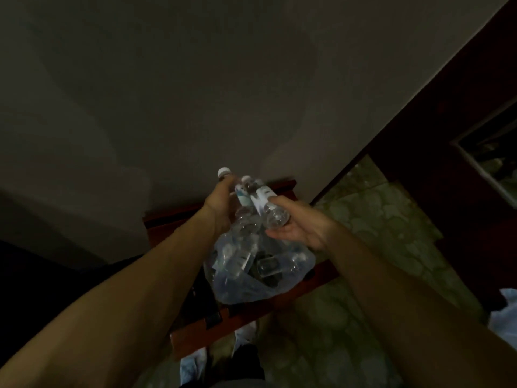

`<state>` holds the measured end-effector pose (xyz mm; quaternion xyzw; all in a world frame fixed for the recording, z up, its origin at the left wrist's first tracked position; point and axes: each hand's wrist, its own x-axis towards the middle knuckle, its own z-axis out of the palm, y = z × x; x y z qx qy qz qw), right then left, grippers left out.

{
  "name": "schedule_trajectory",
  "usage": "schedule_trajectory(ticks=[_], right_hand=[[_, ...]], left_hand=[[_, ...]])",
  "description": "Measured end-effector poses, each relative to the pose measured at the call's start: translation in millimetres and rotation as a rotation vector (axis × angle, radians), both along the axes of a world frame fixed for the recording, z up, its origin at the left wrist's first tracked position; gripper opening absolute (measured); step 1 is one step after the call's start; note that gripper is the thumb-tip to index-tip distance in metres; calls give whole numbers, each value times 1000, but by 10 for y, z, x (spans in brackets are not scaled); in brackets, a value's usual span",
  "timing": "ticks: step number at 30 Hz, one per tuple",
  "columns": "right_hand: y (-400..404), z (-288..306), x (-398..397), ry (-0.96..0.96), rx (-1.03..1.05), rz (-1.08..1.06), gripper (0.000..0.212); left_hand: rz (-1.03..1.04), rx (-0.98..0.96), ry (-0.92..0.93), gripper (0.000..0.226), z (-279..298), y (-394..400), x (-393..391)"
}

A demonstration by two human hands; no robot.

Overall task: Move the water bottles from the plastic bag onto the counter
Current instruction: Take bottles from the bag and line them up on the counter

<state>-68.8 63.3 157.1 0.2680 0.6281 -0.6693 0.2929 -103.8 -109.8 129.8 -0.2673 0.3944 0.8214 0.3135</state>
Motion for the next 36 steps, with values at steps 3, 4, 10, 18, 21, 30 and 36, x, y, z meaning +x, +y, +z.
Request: schedule_trajectory(ticks=[3, 4, 10, 18, 21, 30, 36], right_hand=[[-119, 111, 90, 54, -109, 5, 52], [-183, 150, 128, 66, -130, -3, 54], [-459, 432, 234, 175, -251, 68, 50], [-980, 830, 337, 345, -274, 117, 47], [-1207, 945, 503, 460, -270, 31, 68], [-1802, 1305, 803, 635, -230, 100, 78], [-2304, 1515, 874, 682, -401, 132, 55]], left_hand=[[-32, -36, 45, 50, 218, -137, 50], [-37, -81, 89, 56, 252, -197, 77], [54, -294, 328, 54, 562, -488, 249], [93, -425, 592, 42, 1348, -930, 695], [76, -466, 683, 43, 1678, -1042, 922], [222, -599, 748, 53, 2253, -1557, 1367], [271, -606, 789, 76, 2466, -2151, 1508]])
